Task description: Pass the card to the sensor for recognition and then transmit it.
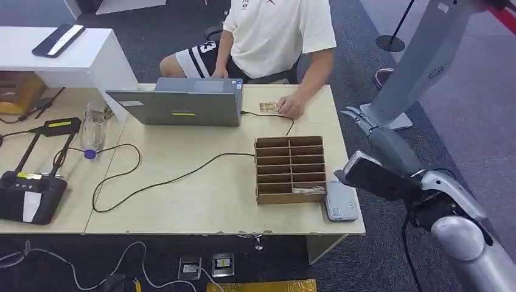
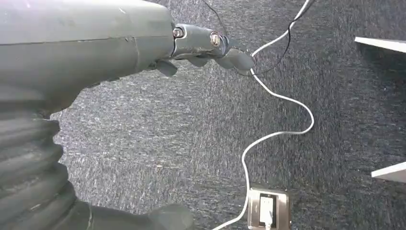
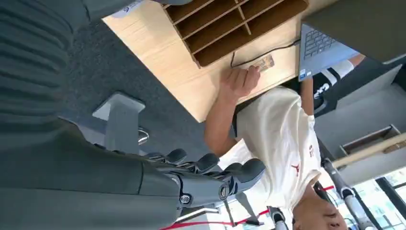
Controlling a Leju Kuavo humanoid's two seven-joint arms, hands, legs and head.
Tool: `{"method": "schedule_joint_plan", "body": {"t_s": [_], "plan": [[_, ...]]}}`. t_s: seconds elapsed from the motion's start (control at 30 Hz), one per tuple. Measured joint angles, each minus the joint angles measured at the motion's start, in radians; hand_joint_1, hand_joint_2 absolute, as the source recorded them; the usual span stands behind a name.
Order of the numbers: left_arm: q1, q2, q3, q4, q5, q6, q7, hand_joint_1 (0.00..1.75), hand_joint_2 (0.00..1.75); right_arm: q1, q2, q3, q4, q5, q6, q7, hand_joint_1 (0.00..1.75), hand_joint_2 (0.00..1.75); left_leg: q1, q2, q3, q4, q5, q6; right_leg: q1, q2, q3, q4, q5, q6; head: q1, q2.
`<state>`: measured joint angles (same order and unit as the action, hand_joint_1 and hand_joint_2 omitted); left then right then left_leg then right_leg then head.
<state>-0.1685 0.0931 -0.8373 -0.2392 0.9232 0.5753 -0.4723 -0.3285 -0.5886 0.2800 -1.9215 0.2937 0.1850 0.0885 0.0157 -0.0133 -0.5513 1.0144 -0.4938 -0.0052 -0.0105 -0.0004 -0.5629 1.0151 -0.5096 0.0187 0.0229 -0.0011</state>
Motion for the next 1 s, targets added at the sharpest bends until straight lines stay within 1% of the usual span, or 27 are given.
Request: {"method": "schedule_joint_plan", "body": {"t_s": [0.07,0.2,0.27,0.33,0.53,0.67,1.0], "plan": [[0.000,0.000,0.000,0.000,0.000,0.000,0.003,0.00,1.75,0.001,-0.008,0.002,-0.004,0.061,0.029,0.014,0.00,1.75,0.000,0.000,0.000,0.000,0.000,0.000,0.000,0.000,0.000,0.000,0.000,0.000,0.000,0.000],[0.000,0.000,0.000,0.000,0.010,-0.002,0.024,0.00,1.75,0.009,-0.024,0.018,-0.011,0.260,0.099,0.066,0.00,1.75,0.000,0.000,0.000,0.000,0.000,0.000,0.000,0.000,0.000,0.000,0.000,0.000,0.000,0.000],[-0.001,0.000,0.000,0.000,0.011,-0.002,0.031,0.00,1.75,0.017,-0.024,0.031,-0.011,0.338,0.116,0.076,0.00,1.75,0.000,0.000,0.000,0.000,0.000,0.000,0.000,0.000,0.000,0.000,0.000,0.000,0.000,0.000],[-0.001,0.000,0.000,0.000,0.013,-0.001,0.034,0.00,1.75,0.021,-0.024,0.042,-0.011,0.382,0.121,0.081,0.00,1.75,0.000,0.000,0.000,0.000,0.000,0.000,0.000,0.000,0.000,0.000,0.000,0.000,0.000,0.000],[-0.002,0.000,0.000,0.000,0.013,-0.002,0.047,0.00,1.75,0.051,-0.020,0.079,-0.004,0.396,0.128,0.117,0.00,1.75,0.000,0.000,-0.001,0.000,0.000,0.000,0.000,0.000,0.000,0.000,0.000,0.000,0.000,0.000],[-0.002,-0.001,0.000,-0.002,0.014,-0.003,0.052,0.00,1.75,0.059,-0.018,0.105,0.007,0.404,0.145,0.140,0.00,1.75,0.000,0.000,-0.001,0.000,0.000,0.000,0.000,0.000,0.000,0.000,0.000,0.000,0.000,0.000],[-0.003,-0.001,0.000,-0.005,0.013,-0.007,0.060,0.00,1.75,0.060,-0.019,0.156,0.041,0.398,0.163,0.149,0.00,1.75,0.000,0.000,-0.001,0.000,0.000,0.000,0.000,0.000,0.000,0.000,0.000,0.000,0.000,0.000]]}}
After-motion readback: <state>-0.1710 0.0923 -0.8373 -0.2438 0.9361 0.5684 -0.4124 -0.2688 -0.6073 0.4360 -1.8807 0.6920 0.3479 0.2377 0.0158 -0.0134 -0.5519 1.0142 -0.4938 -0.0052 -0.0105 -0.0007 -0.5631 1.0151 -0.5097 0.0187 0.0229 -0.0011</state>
